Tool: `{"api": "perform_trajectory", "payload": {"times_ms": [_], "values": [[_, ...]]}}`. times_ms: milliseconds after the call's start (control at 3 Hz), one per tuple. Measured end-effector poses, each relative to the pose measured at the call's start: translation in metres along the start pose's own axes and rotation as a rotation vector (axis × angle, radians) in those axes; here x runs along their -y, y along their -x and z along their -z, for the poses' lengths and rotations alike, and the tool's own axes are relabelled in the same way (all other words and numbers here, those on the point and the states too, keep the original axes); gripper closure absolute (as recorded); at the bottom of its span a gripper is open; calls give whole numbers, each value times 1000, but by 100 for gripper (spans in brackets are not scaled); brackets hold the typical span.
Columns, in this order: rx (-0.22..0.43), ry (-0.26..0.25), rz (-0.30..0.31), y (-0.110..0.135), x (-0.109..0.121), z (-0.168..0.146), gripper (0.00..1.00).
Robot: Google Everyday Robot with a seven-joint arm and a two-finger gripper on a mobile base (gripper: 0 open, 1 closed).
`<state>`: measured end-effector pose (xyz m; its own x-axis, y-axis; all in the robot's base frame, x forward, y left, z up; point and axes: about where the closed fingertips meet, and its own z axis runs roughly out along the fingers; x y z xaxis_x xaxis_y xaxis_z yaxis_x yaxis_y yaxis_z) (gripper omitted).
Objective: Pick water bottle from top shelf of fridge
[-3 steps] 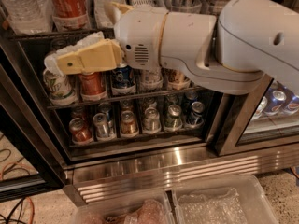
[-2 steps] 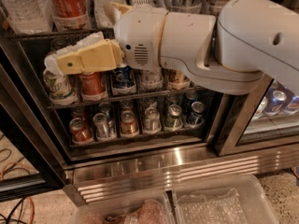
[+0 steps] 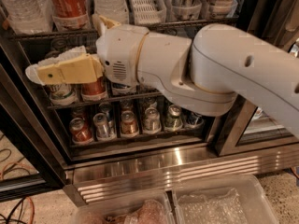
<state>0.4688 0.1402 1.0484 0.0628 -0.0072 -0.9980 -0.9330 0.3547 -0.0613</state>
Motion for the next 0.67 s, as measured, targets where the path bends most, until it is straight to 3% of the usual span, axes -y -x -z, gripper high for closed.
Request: {"api": "perform_trajectory", "payload": {"times_ms": [333, 667], "values": [[19, -50, 20, -1, -2, -14, 0], [-13, -85, 96, 7, -6, -39, 0]]}}
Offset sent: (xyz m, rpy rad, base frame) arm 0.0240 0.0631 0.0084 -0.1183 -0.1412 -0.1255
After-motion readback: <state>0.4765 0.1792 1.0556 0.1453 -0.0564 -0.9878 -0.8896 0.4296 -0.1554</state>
